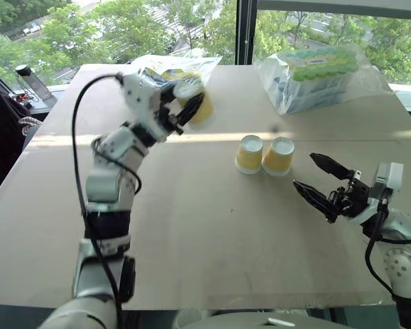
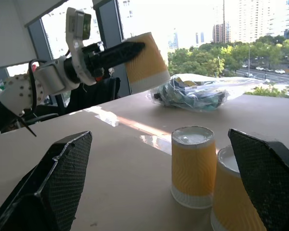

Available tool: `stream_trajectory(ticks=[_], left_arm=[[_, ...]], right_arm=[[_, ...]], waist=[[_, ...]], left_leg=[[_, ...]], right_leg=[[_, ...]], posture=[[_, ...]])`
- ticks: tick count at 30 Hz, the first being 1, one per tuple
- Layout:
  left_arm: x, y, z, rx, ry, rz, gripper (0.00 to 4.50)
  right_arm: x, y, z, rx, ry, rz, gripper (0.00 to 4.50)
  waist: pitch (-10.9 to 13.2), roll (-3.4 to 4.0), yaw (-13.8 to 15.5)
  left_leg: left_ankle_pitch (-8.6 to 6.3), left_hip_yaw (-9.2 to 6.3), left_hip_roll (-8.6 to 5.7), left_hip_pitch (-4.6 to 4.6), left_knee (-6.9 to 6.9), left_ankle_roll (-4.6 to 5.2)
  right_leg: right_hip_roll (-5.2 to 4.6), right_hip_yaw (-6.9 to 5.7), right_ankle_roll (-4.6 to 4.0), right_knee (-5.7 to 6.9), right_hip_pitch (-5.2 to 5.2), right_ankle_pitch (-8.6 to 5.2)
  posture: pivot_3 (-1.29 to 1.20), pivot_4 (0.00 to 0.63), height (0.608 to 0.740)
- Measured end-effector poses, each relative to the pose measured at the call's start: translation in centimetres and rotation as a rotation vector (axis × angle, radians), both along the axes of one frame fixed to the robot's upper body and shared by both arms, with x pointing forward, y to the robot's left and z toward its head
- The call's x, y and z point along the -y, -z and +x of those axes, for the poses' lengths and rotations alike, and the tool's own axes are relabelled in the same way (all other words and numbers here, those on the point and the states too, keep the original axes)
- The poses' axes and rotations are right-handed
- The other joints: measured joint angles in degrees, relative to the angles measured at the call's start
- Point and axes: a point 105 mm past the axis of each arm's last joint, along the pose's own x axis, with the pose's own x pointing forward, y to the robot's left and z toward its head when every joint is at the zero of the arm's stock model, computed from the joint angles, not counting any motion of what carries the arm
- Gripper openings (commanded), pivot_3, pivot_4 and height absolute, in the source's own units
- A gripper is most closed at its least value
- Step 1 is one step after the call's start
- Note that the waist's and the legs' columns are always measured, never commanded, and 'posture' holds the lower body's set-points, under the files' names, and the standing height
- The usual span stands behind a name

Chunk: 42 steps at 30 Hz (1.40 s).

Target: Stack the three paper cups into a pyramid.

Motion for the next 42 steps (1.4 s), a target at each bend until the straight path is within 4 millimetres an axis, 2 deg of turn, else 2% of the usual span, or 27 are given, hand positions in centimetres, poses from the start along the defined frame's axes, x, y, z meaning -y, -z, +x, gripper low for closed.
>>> stream_trajectory(ticks=[3, 7, 14, 18, 27, 36, 42], left_arm=[[2.8, -0.8, 0.8, -0.029, 0.169, 0.069, 2.47], [6.0, -0.1, 0.9, -0.079, 0.39, 0.161, 2.47], [8.8, 1.5, 0.7, -0.098, 0.55, 0.182, 2.47], [9.4, 2.3, 0.8, -0.108, 0.565, 0.185, 2.47], [9.8, 3.9, 1.3, -0.129, 0.545, 0.242, 2.47], [11.2, 4.2, 1.8, -0.14, 0.549, 0.203, 2.47], [11.3, 4.2, 2.0, -0.12, 0.538, 0.224, 2.47]], right_arm=[[0.9, 0.6, -0.2, -0.008, 0.055, -0.026, 4.5], [2.4, 0.7, -0.2, 0.007, 0.157, -0.071, 4.5], [3.4, 0.8, -1.2, -0.006, 0.238, -0.097, 4.5], [3.4, -0.5, -2.1, 0.052, 0.232, -0.051, 4.5], [3.4, -0.5, -2.5, 0.079, 0.234, -0.036, 4.5], [2.8, -0.9, -2.9, 0.126, 0.203, -0.013, 4.5], [2.8, -1.0, -3.0, 0.14, 0.197, -0.006, 4.5]], waist=[[0.0, 0.0, -0.32], [0.0, 0.0, -1.06], [0.01, -0.02, -1.36], [0.02, -0.02, -1.31], [0.02, -0.02, -1.22], [0.02, -0.03, -1.14], [0.02, -0.03, -1.24]], left_leg=[[0.0, 0.0, -0.02, -0.01, 0.08, 0.0], [0.0, -0.02, -0.03, -0.02, 0.11, 0.0], [0.0, -0.03, -0.03, -0.07, 0.18, 0.0], [0.0, -0.04, -0.04, -0.12, 0.26, 0.01], [-0.01, -0.05, -0.09, -0.12, 0.33, 0.02], [-0.01, -0.09, -0.13, -0.15, 0.35, 0.02], [-0.01, -0.08, -0.13, -0.15, 0.35, 0.02]], right_leg=[[0.0, -0.01, 0.0, 0.01, -0.04, 0.0], [0.02, 0.0, 0.0, 0.03, -0.05, 0.0], [0.02, 0.06, 0.03, 0.09, -0.11, 0.01], [0.03, 0.08, 0.13, 0.08, -0.11, 0.07], [0.02, 0.1, 0.21, 0.13, -0.11, 0.12], [0.02, 0.08, 0.22, 0.13, -0.11, 0.12], [0.02, 0.09, 0.22, 0.14, -0.12, 0.12]], posture=[[0.0, 0.15, 0.74], [0.0, 0.15, 0.74], [0.0, 0.15, 0.74], [0.0, 0.15, 0.74], [0.0, 0.15, 0.74], [0.0, 0.15, 0.74], [0.0, 0.15, 0.74]])
